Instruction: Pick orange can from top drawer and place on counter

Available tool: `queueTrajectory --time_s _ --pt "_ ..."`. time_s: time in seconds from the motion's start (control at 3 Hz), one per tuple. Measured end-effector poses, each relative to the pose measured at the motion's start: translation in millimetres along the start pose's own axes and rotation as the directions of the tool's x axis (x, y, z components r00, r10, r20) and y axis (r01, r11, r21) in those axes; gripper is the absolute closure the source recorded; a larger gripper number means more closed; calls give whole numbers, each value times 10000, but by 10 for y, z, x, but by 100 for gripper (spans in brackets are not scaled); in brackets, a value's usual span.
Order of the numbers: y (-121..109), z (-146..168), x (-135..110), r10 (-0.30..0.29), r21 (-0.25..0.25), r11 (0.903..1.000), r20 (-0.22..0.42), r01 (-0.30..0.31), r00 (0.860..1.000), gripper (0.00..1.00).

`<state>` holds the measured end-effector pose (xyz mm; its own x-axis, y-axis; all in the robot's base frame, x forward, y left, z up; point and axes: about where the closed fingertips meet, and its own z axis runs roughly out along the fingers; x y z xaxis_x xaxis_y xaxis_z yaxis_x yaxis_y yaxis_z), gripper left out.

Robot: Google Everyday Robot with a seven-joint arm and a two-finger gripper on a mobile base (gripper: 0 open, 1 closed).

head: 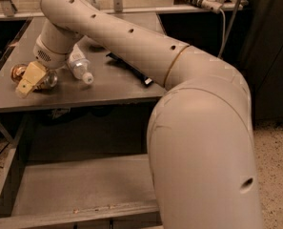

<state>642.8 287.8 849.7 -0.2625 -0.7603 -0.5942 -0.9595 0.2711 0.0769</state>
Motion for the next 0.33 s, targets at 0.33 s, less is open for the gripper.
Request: queueTrajectory --time_s 0.33 --pt "0 0 0 0 0 10000 0 0 10000 0"
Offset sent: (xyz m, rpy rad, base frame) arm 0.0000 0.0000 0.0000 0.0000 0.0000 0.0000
